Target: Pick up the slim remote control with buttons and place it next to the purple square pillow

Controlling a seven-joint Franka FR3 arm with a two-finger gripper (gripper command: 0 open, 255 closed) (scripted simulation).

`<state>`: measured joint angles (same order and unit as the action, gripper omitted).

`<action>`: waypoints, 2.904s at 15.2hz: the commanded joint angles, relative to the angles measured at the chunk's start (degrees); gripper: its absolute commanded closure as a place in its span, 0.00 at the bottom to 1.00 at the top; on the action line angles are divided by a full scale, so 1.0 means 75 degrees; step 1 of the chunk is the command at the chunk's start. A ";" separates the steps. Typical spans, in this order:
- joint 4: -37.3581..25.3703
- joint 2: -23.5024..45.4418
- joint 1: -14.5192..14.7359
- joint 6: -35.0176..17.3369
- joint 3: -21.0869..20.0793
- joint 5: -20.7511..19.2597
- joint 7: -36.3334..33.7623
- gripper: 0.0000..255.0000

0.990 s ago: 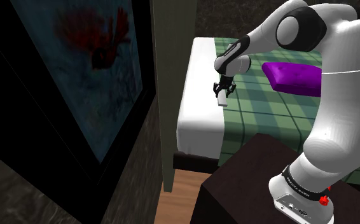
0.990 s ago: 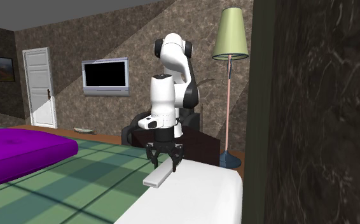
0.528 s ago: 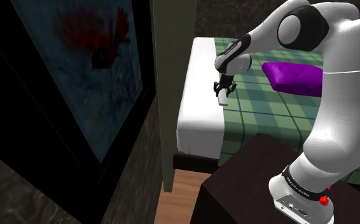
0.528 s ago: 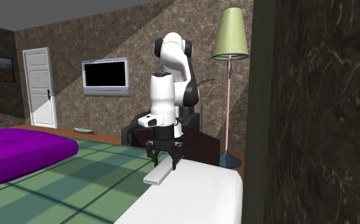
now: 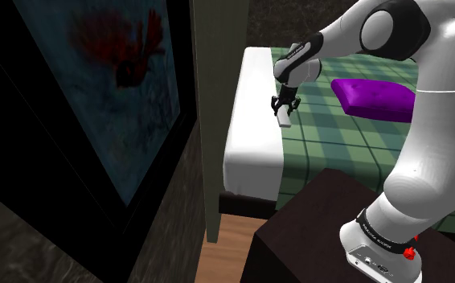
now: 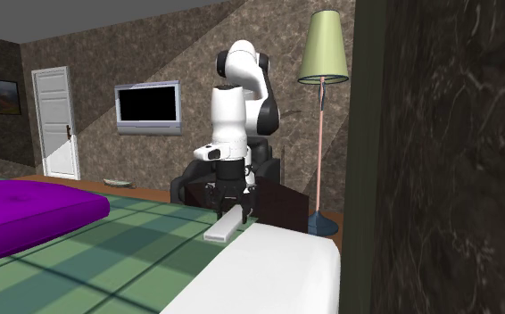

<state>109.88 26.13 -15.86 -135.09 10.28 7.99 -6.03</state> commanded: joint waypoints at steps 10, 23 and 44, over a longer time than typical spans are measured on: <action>-0.0210 -0.0681 0.0058 0.0880 0.0109 -0.0199 -0.0124 1.00; -0.0718 -0.1317 0.0106 0.2009 0.0184 -0.0393 -0.0265 1.00; 0.0129 -0.2741 -0.0704 0.2595 0.0883 -0.0673 0.1127 1.00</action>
<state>109.55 6.39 -20.35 -115.12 16.23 3.10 0.93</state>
